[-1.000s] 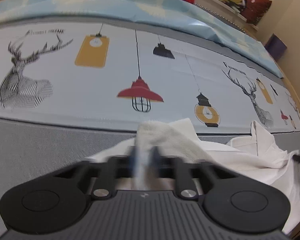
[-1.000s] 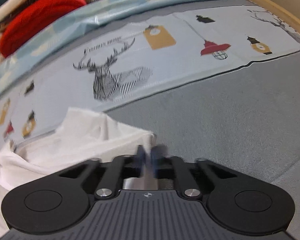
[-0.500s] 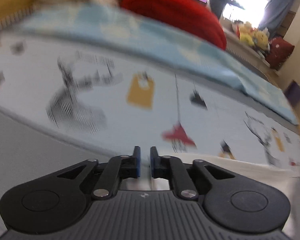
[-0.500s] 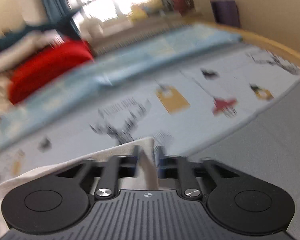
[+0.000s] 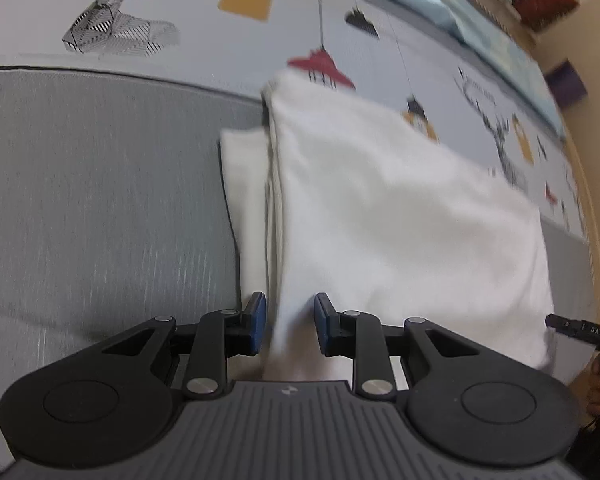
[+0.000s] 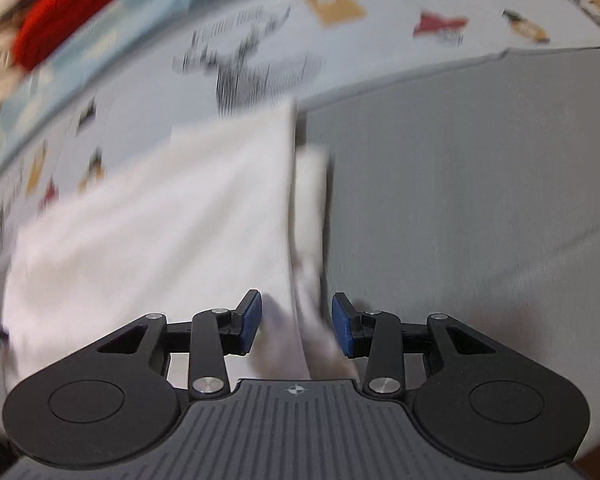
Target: Fold small clothes
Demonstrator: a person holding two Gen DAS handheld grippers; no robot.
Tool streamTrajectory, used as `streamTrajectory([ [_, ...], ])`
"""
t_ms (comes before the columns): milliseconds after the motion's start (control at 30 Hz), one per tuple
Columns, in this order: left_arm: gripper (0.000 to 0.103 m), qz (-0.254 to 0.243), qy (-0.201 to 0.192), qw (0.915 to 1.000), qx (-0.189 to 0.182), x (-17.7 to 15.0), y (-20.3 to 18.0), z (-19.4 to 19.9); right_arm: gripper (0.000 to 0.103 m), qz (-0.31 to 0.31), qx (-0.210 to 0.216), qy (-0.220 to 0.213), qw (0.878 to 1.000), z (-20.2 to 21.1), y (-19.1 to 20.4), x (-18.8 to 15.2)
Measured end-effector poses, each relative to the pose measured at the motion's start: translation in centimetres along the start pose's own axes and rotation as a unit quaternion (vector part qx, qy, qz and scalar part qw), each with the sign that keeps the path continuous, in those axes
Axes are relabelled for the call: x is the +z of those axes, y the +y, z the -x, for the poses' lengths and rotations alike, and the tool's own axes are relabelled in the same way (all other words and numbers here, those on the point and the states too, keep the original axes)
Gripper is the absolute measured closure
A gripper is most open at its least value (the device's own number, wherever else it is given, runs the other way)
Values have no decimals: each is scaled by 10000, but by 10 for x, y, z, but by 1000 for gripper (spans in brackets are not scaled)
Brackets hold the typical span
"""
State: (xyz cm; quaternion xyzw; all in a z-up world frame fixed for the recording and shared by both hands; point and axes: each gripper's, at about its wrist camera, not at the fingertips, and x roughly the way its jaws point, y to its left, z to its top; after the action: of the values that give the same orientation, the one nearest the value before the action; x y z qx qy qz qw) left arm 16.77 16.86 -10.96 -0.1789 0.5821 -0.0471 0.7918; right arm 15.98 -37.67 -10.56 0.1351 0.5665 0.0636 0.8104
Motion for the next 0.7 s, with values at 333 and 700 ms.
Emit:
streamTrajectory([
  [333, 100, 81, -389, 9991, -123, -45, 7, 41, 100, 139, 333, -389, 9986, 44, 1, -39],
  [700, 93, -72, -33, 10000, 22, -59, 18, 37, 90, 70, -435, 12, 9990, 35, 0, -56],
])
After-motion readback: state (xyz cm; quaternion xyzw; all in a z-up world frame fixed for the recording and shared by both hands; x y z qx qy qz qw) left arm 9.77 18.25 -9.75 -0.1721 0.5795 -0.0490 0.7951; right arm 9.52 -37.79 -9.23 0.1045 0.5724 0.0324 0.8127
